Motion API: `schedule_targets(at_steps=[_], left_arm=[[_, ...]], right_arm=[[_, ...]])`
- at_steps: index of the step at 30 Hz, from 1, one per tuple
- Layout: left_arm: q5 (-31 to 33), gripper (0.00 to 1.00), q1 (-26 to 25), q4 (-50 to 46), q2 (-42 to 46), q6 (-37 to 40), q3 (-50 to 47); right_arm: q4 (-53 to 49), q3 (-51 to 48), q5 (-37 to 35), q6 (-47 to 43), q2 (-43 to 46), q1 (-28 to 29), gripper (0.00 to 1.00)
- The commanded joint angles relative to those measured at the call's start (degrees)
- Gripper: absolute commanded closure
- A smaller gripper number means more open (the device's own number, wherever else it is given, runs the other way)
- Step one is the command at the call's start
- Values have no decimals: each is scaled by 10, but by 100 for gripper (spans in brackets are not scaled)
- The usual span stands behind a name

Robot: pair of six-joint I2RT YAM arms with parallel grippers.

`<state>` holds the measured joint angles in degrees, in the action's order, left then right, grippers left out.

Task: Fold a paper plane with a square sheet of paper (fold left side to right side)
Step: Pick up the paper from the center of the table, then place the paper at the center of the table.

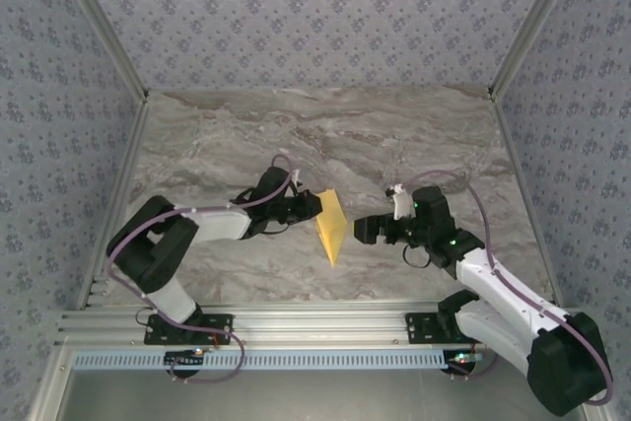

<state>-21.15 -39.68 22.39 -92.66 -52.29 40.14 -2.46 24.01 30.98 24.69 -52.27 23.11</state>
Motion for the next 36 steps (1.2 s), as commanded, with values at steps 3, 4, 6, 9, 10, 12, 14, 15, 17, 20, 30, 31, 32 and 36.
schedule_targets(at_steps=[3, 4, 6, 9, 10, 12, 14, 15, 17, 20, 30, 31, 32, 36], left_arm=[[-60, 98, 21, 80, 104, 22, -52], [-67, 98, 22, 83, 121, 25, -59], [-80, 99, 23, 84, 152, 32, -67], [-107, 100, 23, 100, 188, 37, -77], [-115, 100, 23, 103, 197, 37, -79], [-123, 100, 23, 102, 213, 38, -81], [-126, 100, 23, 101, 223, 39, -83], [-128, 100, 23, 103, 225, 39, -85], [-133, 100, 23, 105, 227, 37, -86], [-140, 100, 23, 107, 224, 34, -86], [-132, 100, 26, 71, 183, 48, -77], [-132, 100, 27, 72, 175, 48, -77], [-131, 100, 28, 74, 166, 48, -77], [-138, 100, 29, 88, 130, 46, -75]], right_arm=[[168, -20, 190, 64, -69, -89, 0], [187, -15, 213, 69, -87, -97, 0], [221, -2, 249, 78, -120, -102, 0], [269, 20, 288, 92, -171, -100, 2], [284, 28, 301, 96, -187, -98, 3], [319, 39, 320, 109, -216, -91, 6], [357, 49, 333, 133, -243, -82, 9], [369, 53, 336, 139, -254, -78, 10], [388, 65, 346, 144, -277, -66, 17], [401, 83, 363, 145, -300, -43, 27], [305, 104, 345, 78, -298, -19, 67], [298, 101, 339, 75, -297, -20, 68], [296, 98, 336, 73, -296, -22, 70], [278, 92, 323, 64, -291, -27, 73]])
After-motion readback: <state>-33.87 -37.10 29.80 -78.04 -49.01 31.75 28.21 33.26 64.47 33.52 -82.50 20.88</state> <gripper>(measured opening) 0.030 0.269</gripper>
